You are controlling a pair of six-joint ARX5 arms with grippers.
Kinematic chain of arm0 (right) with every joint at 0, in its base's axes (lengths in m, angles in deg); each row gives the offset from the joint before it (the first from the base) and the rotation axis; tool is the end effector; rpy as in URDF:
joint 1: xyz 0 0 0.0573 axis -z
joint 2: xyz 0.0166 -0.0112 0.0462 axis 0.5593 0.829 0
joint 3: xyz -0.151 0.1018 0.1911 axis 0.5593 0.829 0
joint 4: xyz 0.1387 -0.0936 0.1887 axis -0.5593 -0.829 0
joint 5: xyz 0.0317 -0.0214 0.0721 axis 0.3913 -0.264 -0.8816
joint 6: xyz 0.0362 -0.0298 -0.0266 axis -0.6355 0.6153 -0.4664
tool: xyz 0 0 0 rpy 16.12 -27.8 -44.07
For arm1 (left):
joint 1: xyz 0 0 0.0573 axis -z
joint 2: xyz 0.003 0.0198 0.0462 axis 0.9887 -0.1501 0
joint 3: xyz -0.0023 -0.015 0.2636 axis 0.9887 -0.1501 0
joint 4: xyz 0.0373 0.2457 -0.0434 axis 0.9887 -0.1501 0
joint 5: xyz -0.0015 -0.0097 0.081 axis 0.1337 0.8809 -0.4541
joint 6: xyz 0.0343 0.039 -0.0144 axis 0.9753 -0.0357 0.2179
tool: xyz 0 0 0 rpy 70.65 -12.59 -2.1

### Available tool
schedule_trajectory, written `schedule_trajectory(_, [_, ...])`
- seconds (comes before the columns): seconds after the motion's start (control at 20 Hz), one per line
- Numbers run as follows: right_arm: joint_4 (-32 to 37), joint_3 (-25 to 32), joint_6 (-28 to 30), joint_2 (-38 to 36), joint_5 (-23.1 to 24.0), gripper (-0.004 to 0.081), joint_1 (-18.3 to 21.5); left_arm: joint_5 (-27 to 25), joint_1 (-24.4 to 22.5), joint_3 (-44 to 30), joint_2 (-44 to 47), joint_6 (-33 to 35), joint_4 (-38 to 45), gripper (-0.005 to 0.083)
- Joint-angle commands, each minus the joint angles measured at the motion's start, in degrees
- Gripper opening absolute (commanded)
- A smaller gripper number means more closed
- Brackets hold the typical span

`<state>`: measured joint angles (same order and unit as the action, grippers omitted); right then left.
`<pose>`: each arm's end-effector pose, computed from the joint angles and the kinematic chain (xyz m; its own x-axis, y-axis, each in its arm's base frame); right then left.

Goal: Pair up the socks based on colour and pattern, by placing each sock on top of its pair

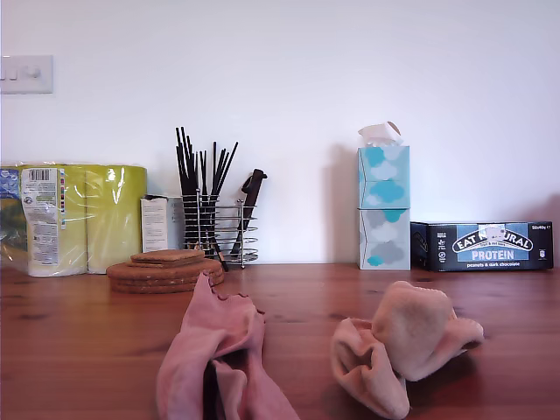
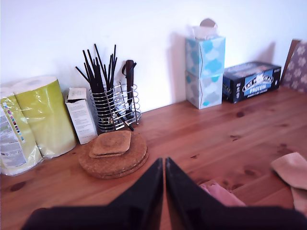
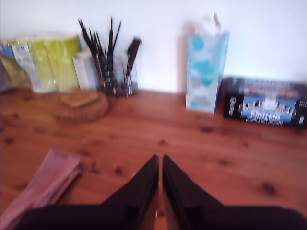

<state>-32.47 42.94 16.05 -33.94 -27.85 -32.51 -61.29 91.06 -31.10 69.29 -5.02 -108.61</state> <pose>0.0498 0.0080 0.2987 0.9286 0.3007 -0.2176 -0.3091 0.9510 -0.0046 0.0827 -0.0215 0.2897 0.9038 -0.4092 -0.1250 0.4153 0.9093 0.0257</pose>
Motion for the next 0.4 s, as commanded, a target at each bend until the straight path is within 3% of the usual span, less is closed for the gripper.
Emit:
schedule_trajectory(0.0, [-1.7, 0.4, -0.2, 0.6, 0.0, -0.0013, 0.0, 0.0, -0.2, -0.8, -0.3, -0.2, -1.0, -0.0021])
schedule_trajectory(0.35, [-7.1, 0.4, -0.2, 0.9, 0.0, -0.0013, 0.0, 0.0, -0.2, -0.8, -1.4, -0.2, -7.3, -0.0020])
